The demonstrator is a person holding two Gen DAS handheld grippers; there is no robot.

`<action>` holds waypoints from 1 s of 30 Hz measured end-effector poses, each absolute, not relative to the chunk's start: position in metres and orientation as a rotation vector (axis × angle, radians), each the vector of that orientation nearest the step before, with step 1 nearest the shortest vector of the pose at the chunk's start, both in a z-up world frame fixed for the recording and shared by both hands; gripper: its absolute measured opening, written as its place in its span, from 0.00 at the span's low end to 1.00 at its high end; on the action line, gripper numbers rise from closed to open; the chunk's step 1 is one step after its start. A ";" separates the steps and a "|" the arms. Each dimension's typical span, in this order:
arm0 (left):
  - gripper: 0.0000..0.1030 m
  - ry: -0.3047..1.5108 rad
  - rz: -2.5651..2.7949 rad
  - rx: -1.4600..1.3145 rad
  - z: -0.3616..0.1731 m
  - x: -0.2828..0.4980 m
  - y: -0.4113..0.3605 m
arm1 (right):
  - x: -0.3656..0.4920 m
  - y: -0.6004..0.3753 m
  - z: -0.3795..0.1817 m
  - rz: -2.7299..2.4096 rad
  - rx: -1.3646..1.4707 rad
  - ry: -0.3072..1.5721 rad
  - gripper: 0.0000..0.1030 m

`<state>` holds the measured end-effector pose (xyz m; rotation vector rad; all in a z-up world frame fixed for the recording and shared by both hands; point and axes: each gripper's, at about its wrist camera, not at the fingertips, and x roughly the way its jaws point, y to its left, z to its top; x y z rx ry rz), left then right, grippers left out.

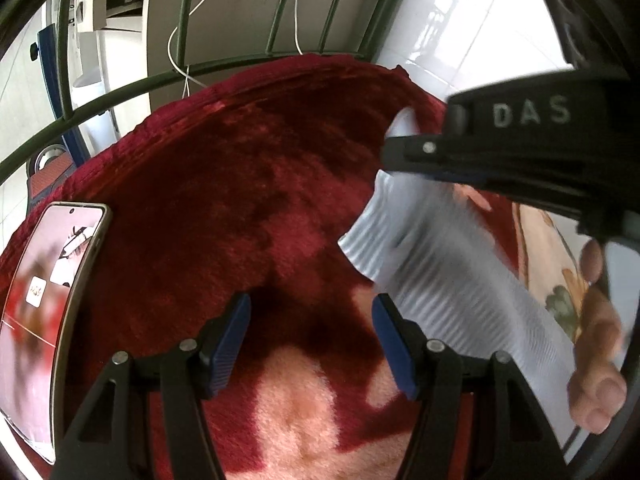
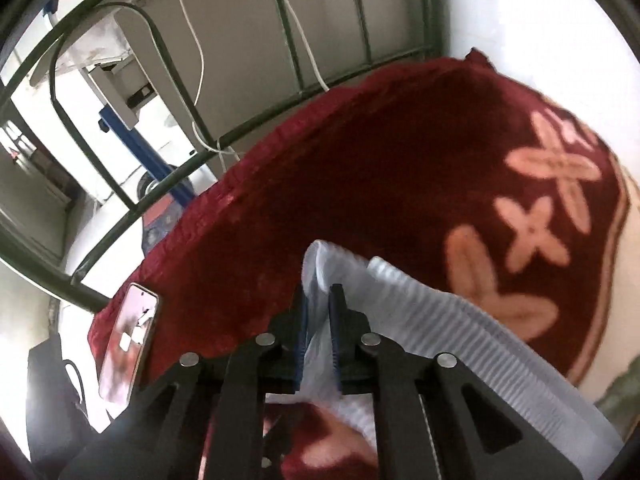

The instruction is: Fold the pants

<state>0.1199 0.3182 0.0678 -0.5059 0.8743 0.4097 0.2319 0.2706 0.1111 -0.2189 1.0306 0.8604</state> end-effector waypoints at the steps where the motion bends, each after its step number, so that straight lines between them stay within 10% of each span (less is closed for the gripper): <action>1: 0.64 0.874 0.409 -0.508 0.068 0.120 0.318 | 0.231 0.265 0.115 0.854 -0.197 1.014 0.20; 30: 0.64 0.779 0.318 -0.340 0.082 0.159 0.254 | 0.282 0.035 0.058 0.629 -0.503 1.170 0.28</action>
